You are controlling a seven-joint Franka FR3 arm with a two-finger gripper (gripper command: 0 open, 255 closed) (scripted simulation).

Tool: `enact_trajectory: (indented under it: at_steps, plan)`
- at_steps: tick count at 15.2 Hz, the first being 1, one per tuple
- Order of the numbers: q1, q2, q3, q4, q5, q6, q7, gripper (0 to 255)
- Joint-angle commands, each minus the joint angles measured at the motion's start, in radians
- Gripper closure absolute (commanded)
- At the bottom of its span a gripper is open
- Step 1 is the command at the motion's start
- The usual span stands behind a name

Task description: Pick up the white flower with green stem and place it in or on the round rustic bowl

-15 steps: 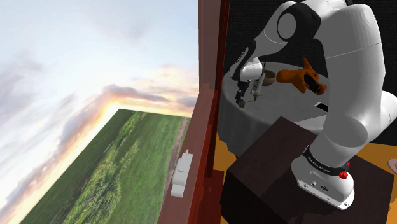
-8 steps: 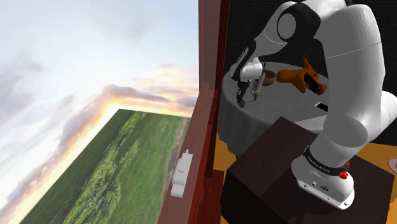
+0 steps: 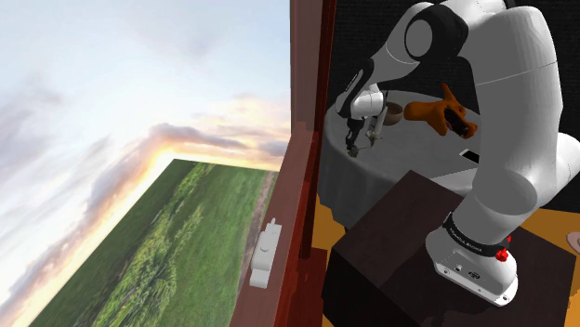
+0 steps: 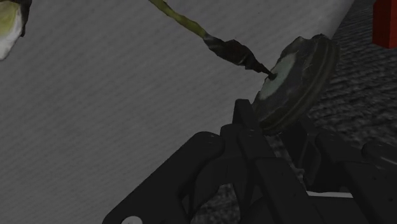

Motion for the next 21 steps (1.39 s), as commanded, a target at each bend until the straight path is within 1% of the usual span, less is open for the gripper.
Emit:
enact_trajectory:
  at_steps: [1, 21]
  plan:
    - [0.003, -0.012, -0.005, -0.004, -0.004, -0.008, 0.003, 255]
    - [0.063, -0.239, -0.085, -0.040, -0.104, -0.195, 0.074, 255]
